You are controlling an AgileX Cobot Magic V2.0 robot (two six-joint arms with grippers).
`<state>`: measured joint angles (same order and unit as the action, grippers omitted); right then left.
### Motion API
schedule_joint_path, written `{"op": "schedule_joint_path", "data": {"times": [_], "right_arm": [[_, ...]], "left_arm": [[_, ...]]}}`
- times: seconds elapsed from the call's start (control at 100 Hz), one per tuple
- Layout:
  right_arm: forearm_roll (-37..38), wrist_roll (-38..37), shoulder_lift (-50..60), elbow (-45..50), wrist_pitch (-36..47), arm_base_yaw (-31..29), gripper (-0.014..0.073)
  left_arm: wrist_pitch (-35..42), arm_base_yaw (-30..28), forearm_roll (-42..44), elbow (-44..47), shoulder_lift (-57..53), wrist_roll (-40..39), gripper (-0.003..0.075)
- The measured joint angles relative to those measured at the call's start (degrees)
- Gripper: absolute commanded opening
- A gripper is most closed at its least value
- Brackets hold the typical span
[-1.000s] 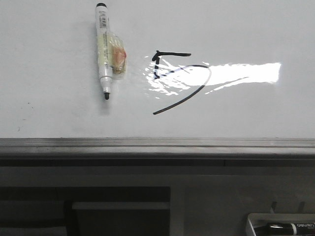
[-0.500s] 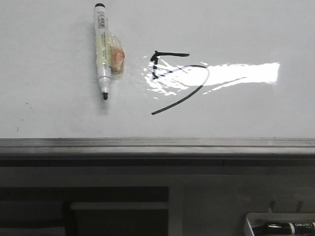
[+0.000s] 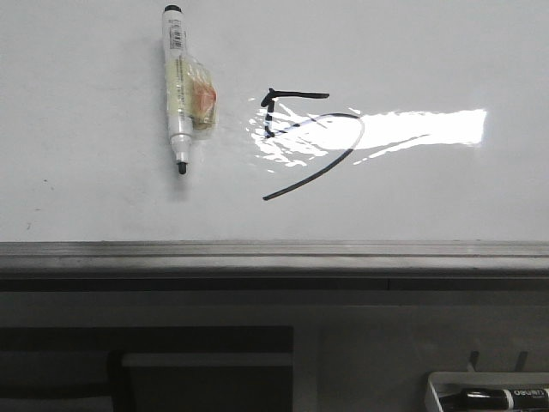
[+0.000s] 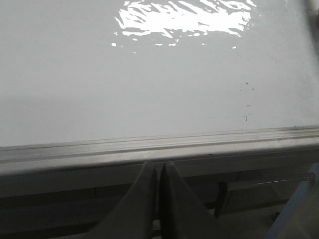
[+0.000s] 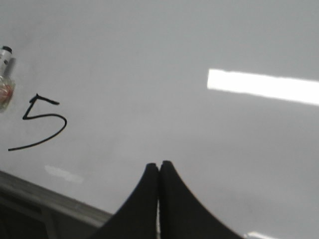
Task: Write number 5 on whiteboard
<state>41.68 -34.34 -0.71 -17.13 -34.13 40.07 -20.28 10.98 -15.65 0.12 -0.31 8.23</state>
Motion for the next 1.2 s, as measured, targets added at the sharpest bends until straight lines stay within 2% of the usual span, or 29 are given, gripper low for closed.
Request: {"op": "schedule_joint_path", "data": {"times": [0.1,0.21,0.32,0.45,0.69,1.2], "right_arm": [[-10.55,4.99,-1.39,3.66,4.99,-9.16,-0.0061],[-20.15,11.06,-1.77,10.53,14.05,-19.14,-0.0061],[-23.73,13.60,-1.90,17.22,22.01,-27.70,-0.0061],[-24.96,14.25,-1.90,18.11,22.47,-33.90,-0.0061],[-25.32,14.29,0.85,18.11,16.05,-35.65,-0.0061],[-25.32,14.38,1.35,18.01,15.56,-35.78,-0.0061]], "left_arm": [[0.00,0.00,0.00,0.00,0.00,0.00,-0.0020],[0.00,0.00,0.00,0.00,0.00,0.00,-0.0020],[0.00,0.00,0.00,0.00,0.00,0.00,-0.0020],[0.00,0.00,0.00,0.00,0.00,0.00,-0.0020],[0.00,0.00,0.00,0.00,0.00,0.00,-0.0020],[0.02,0.00,-0.06,0.00,0.00,0.00,-0.0020]]}}
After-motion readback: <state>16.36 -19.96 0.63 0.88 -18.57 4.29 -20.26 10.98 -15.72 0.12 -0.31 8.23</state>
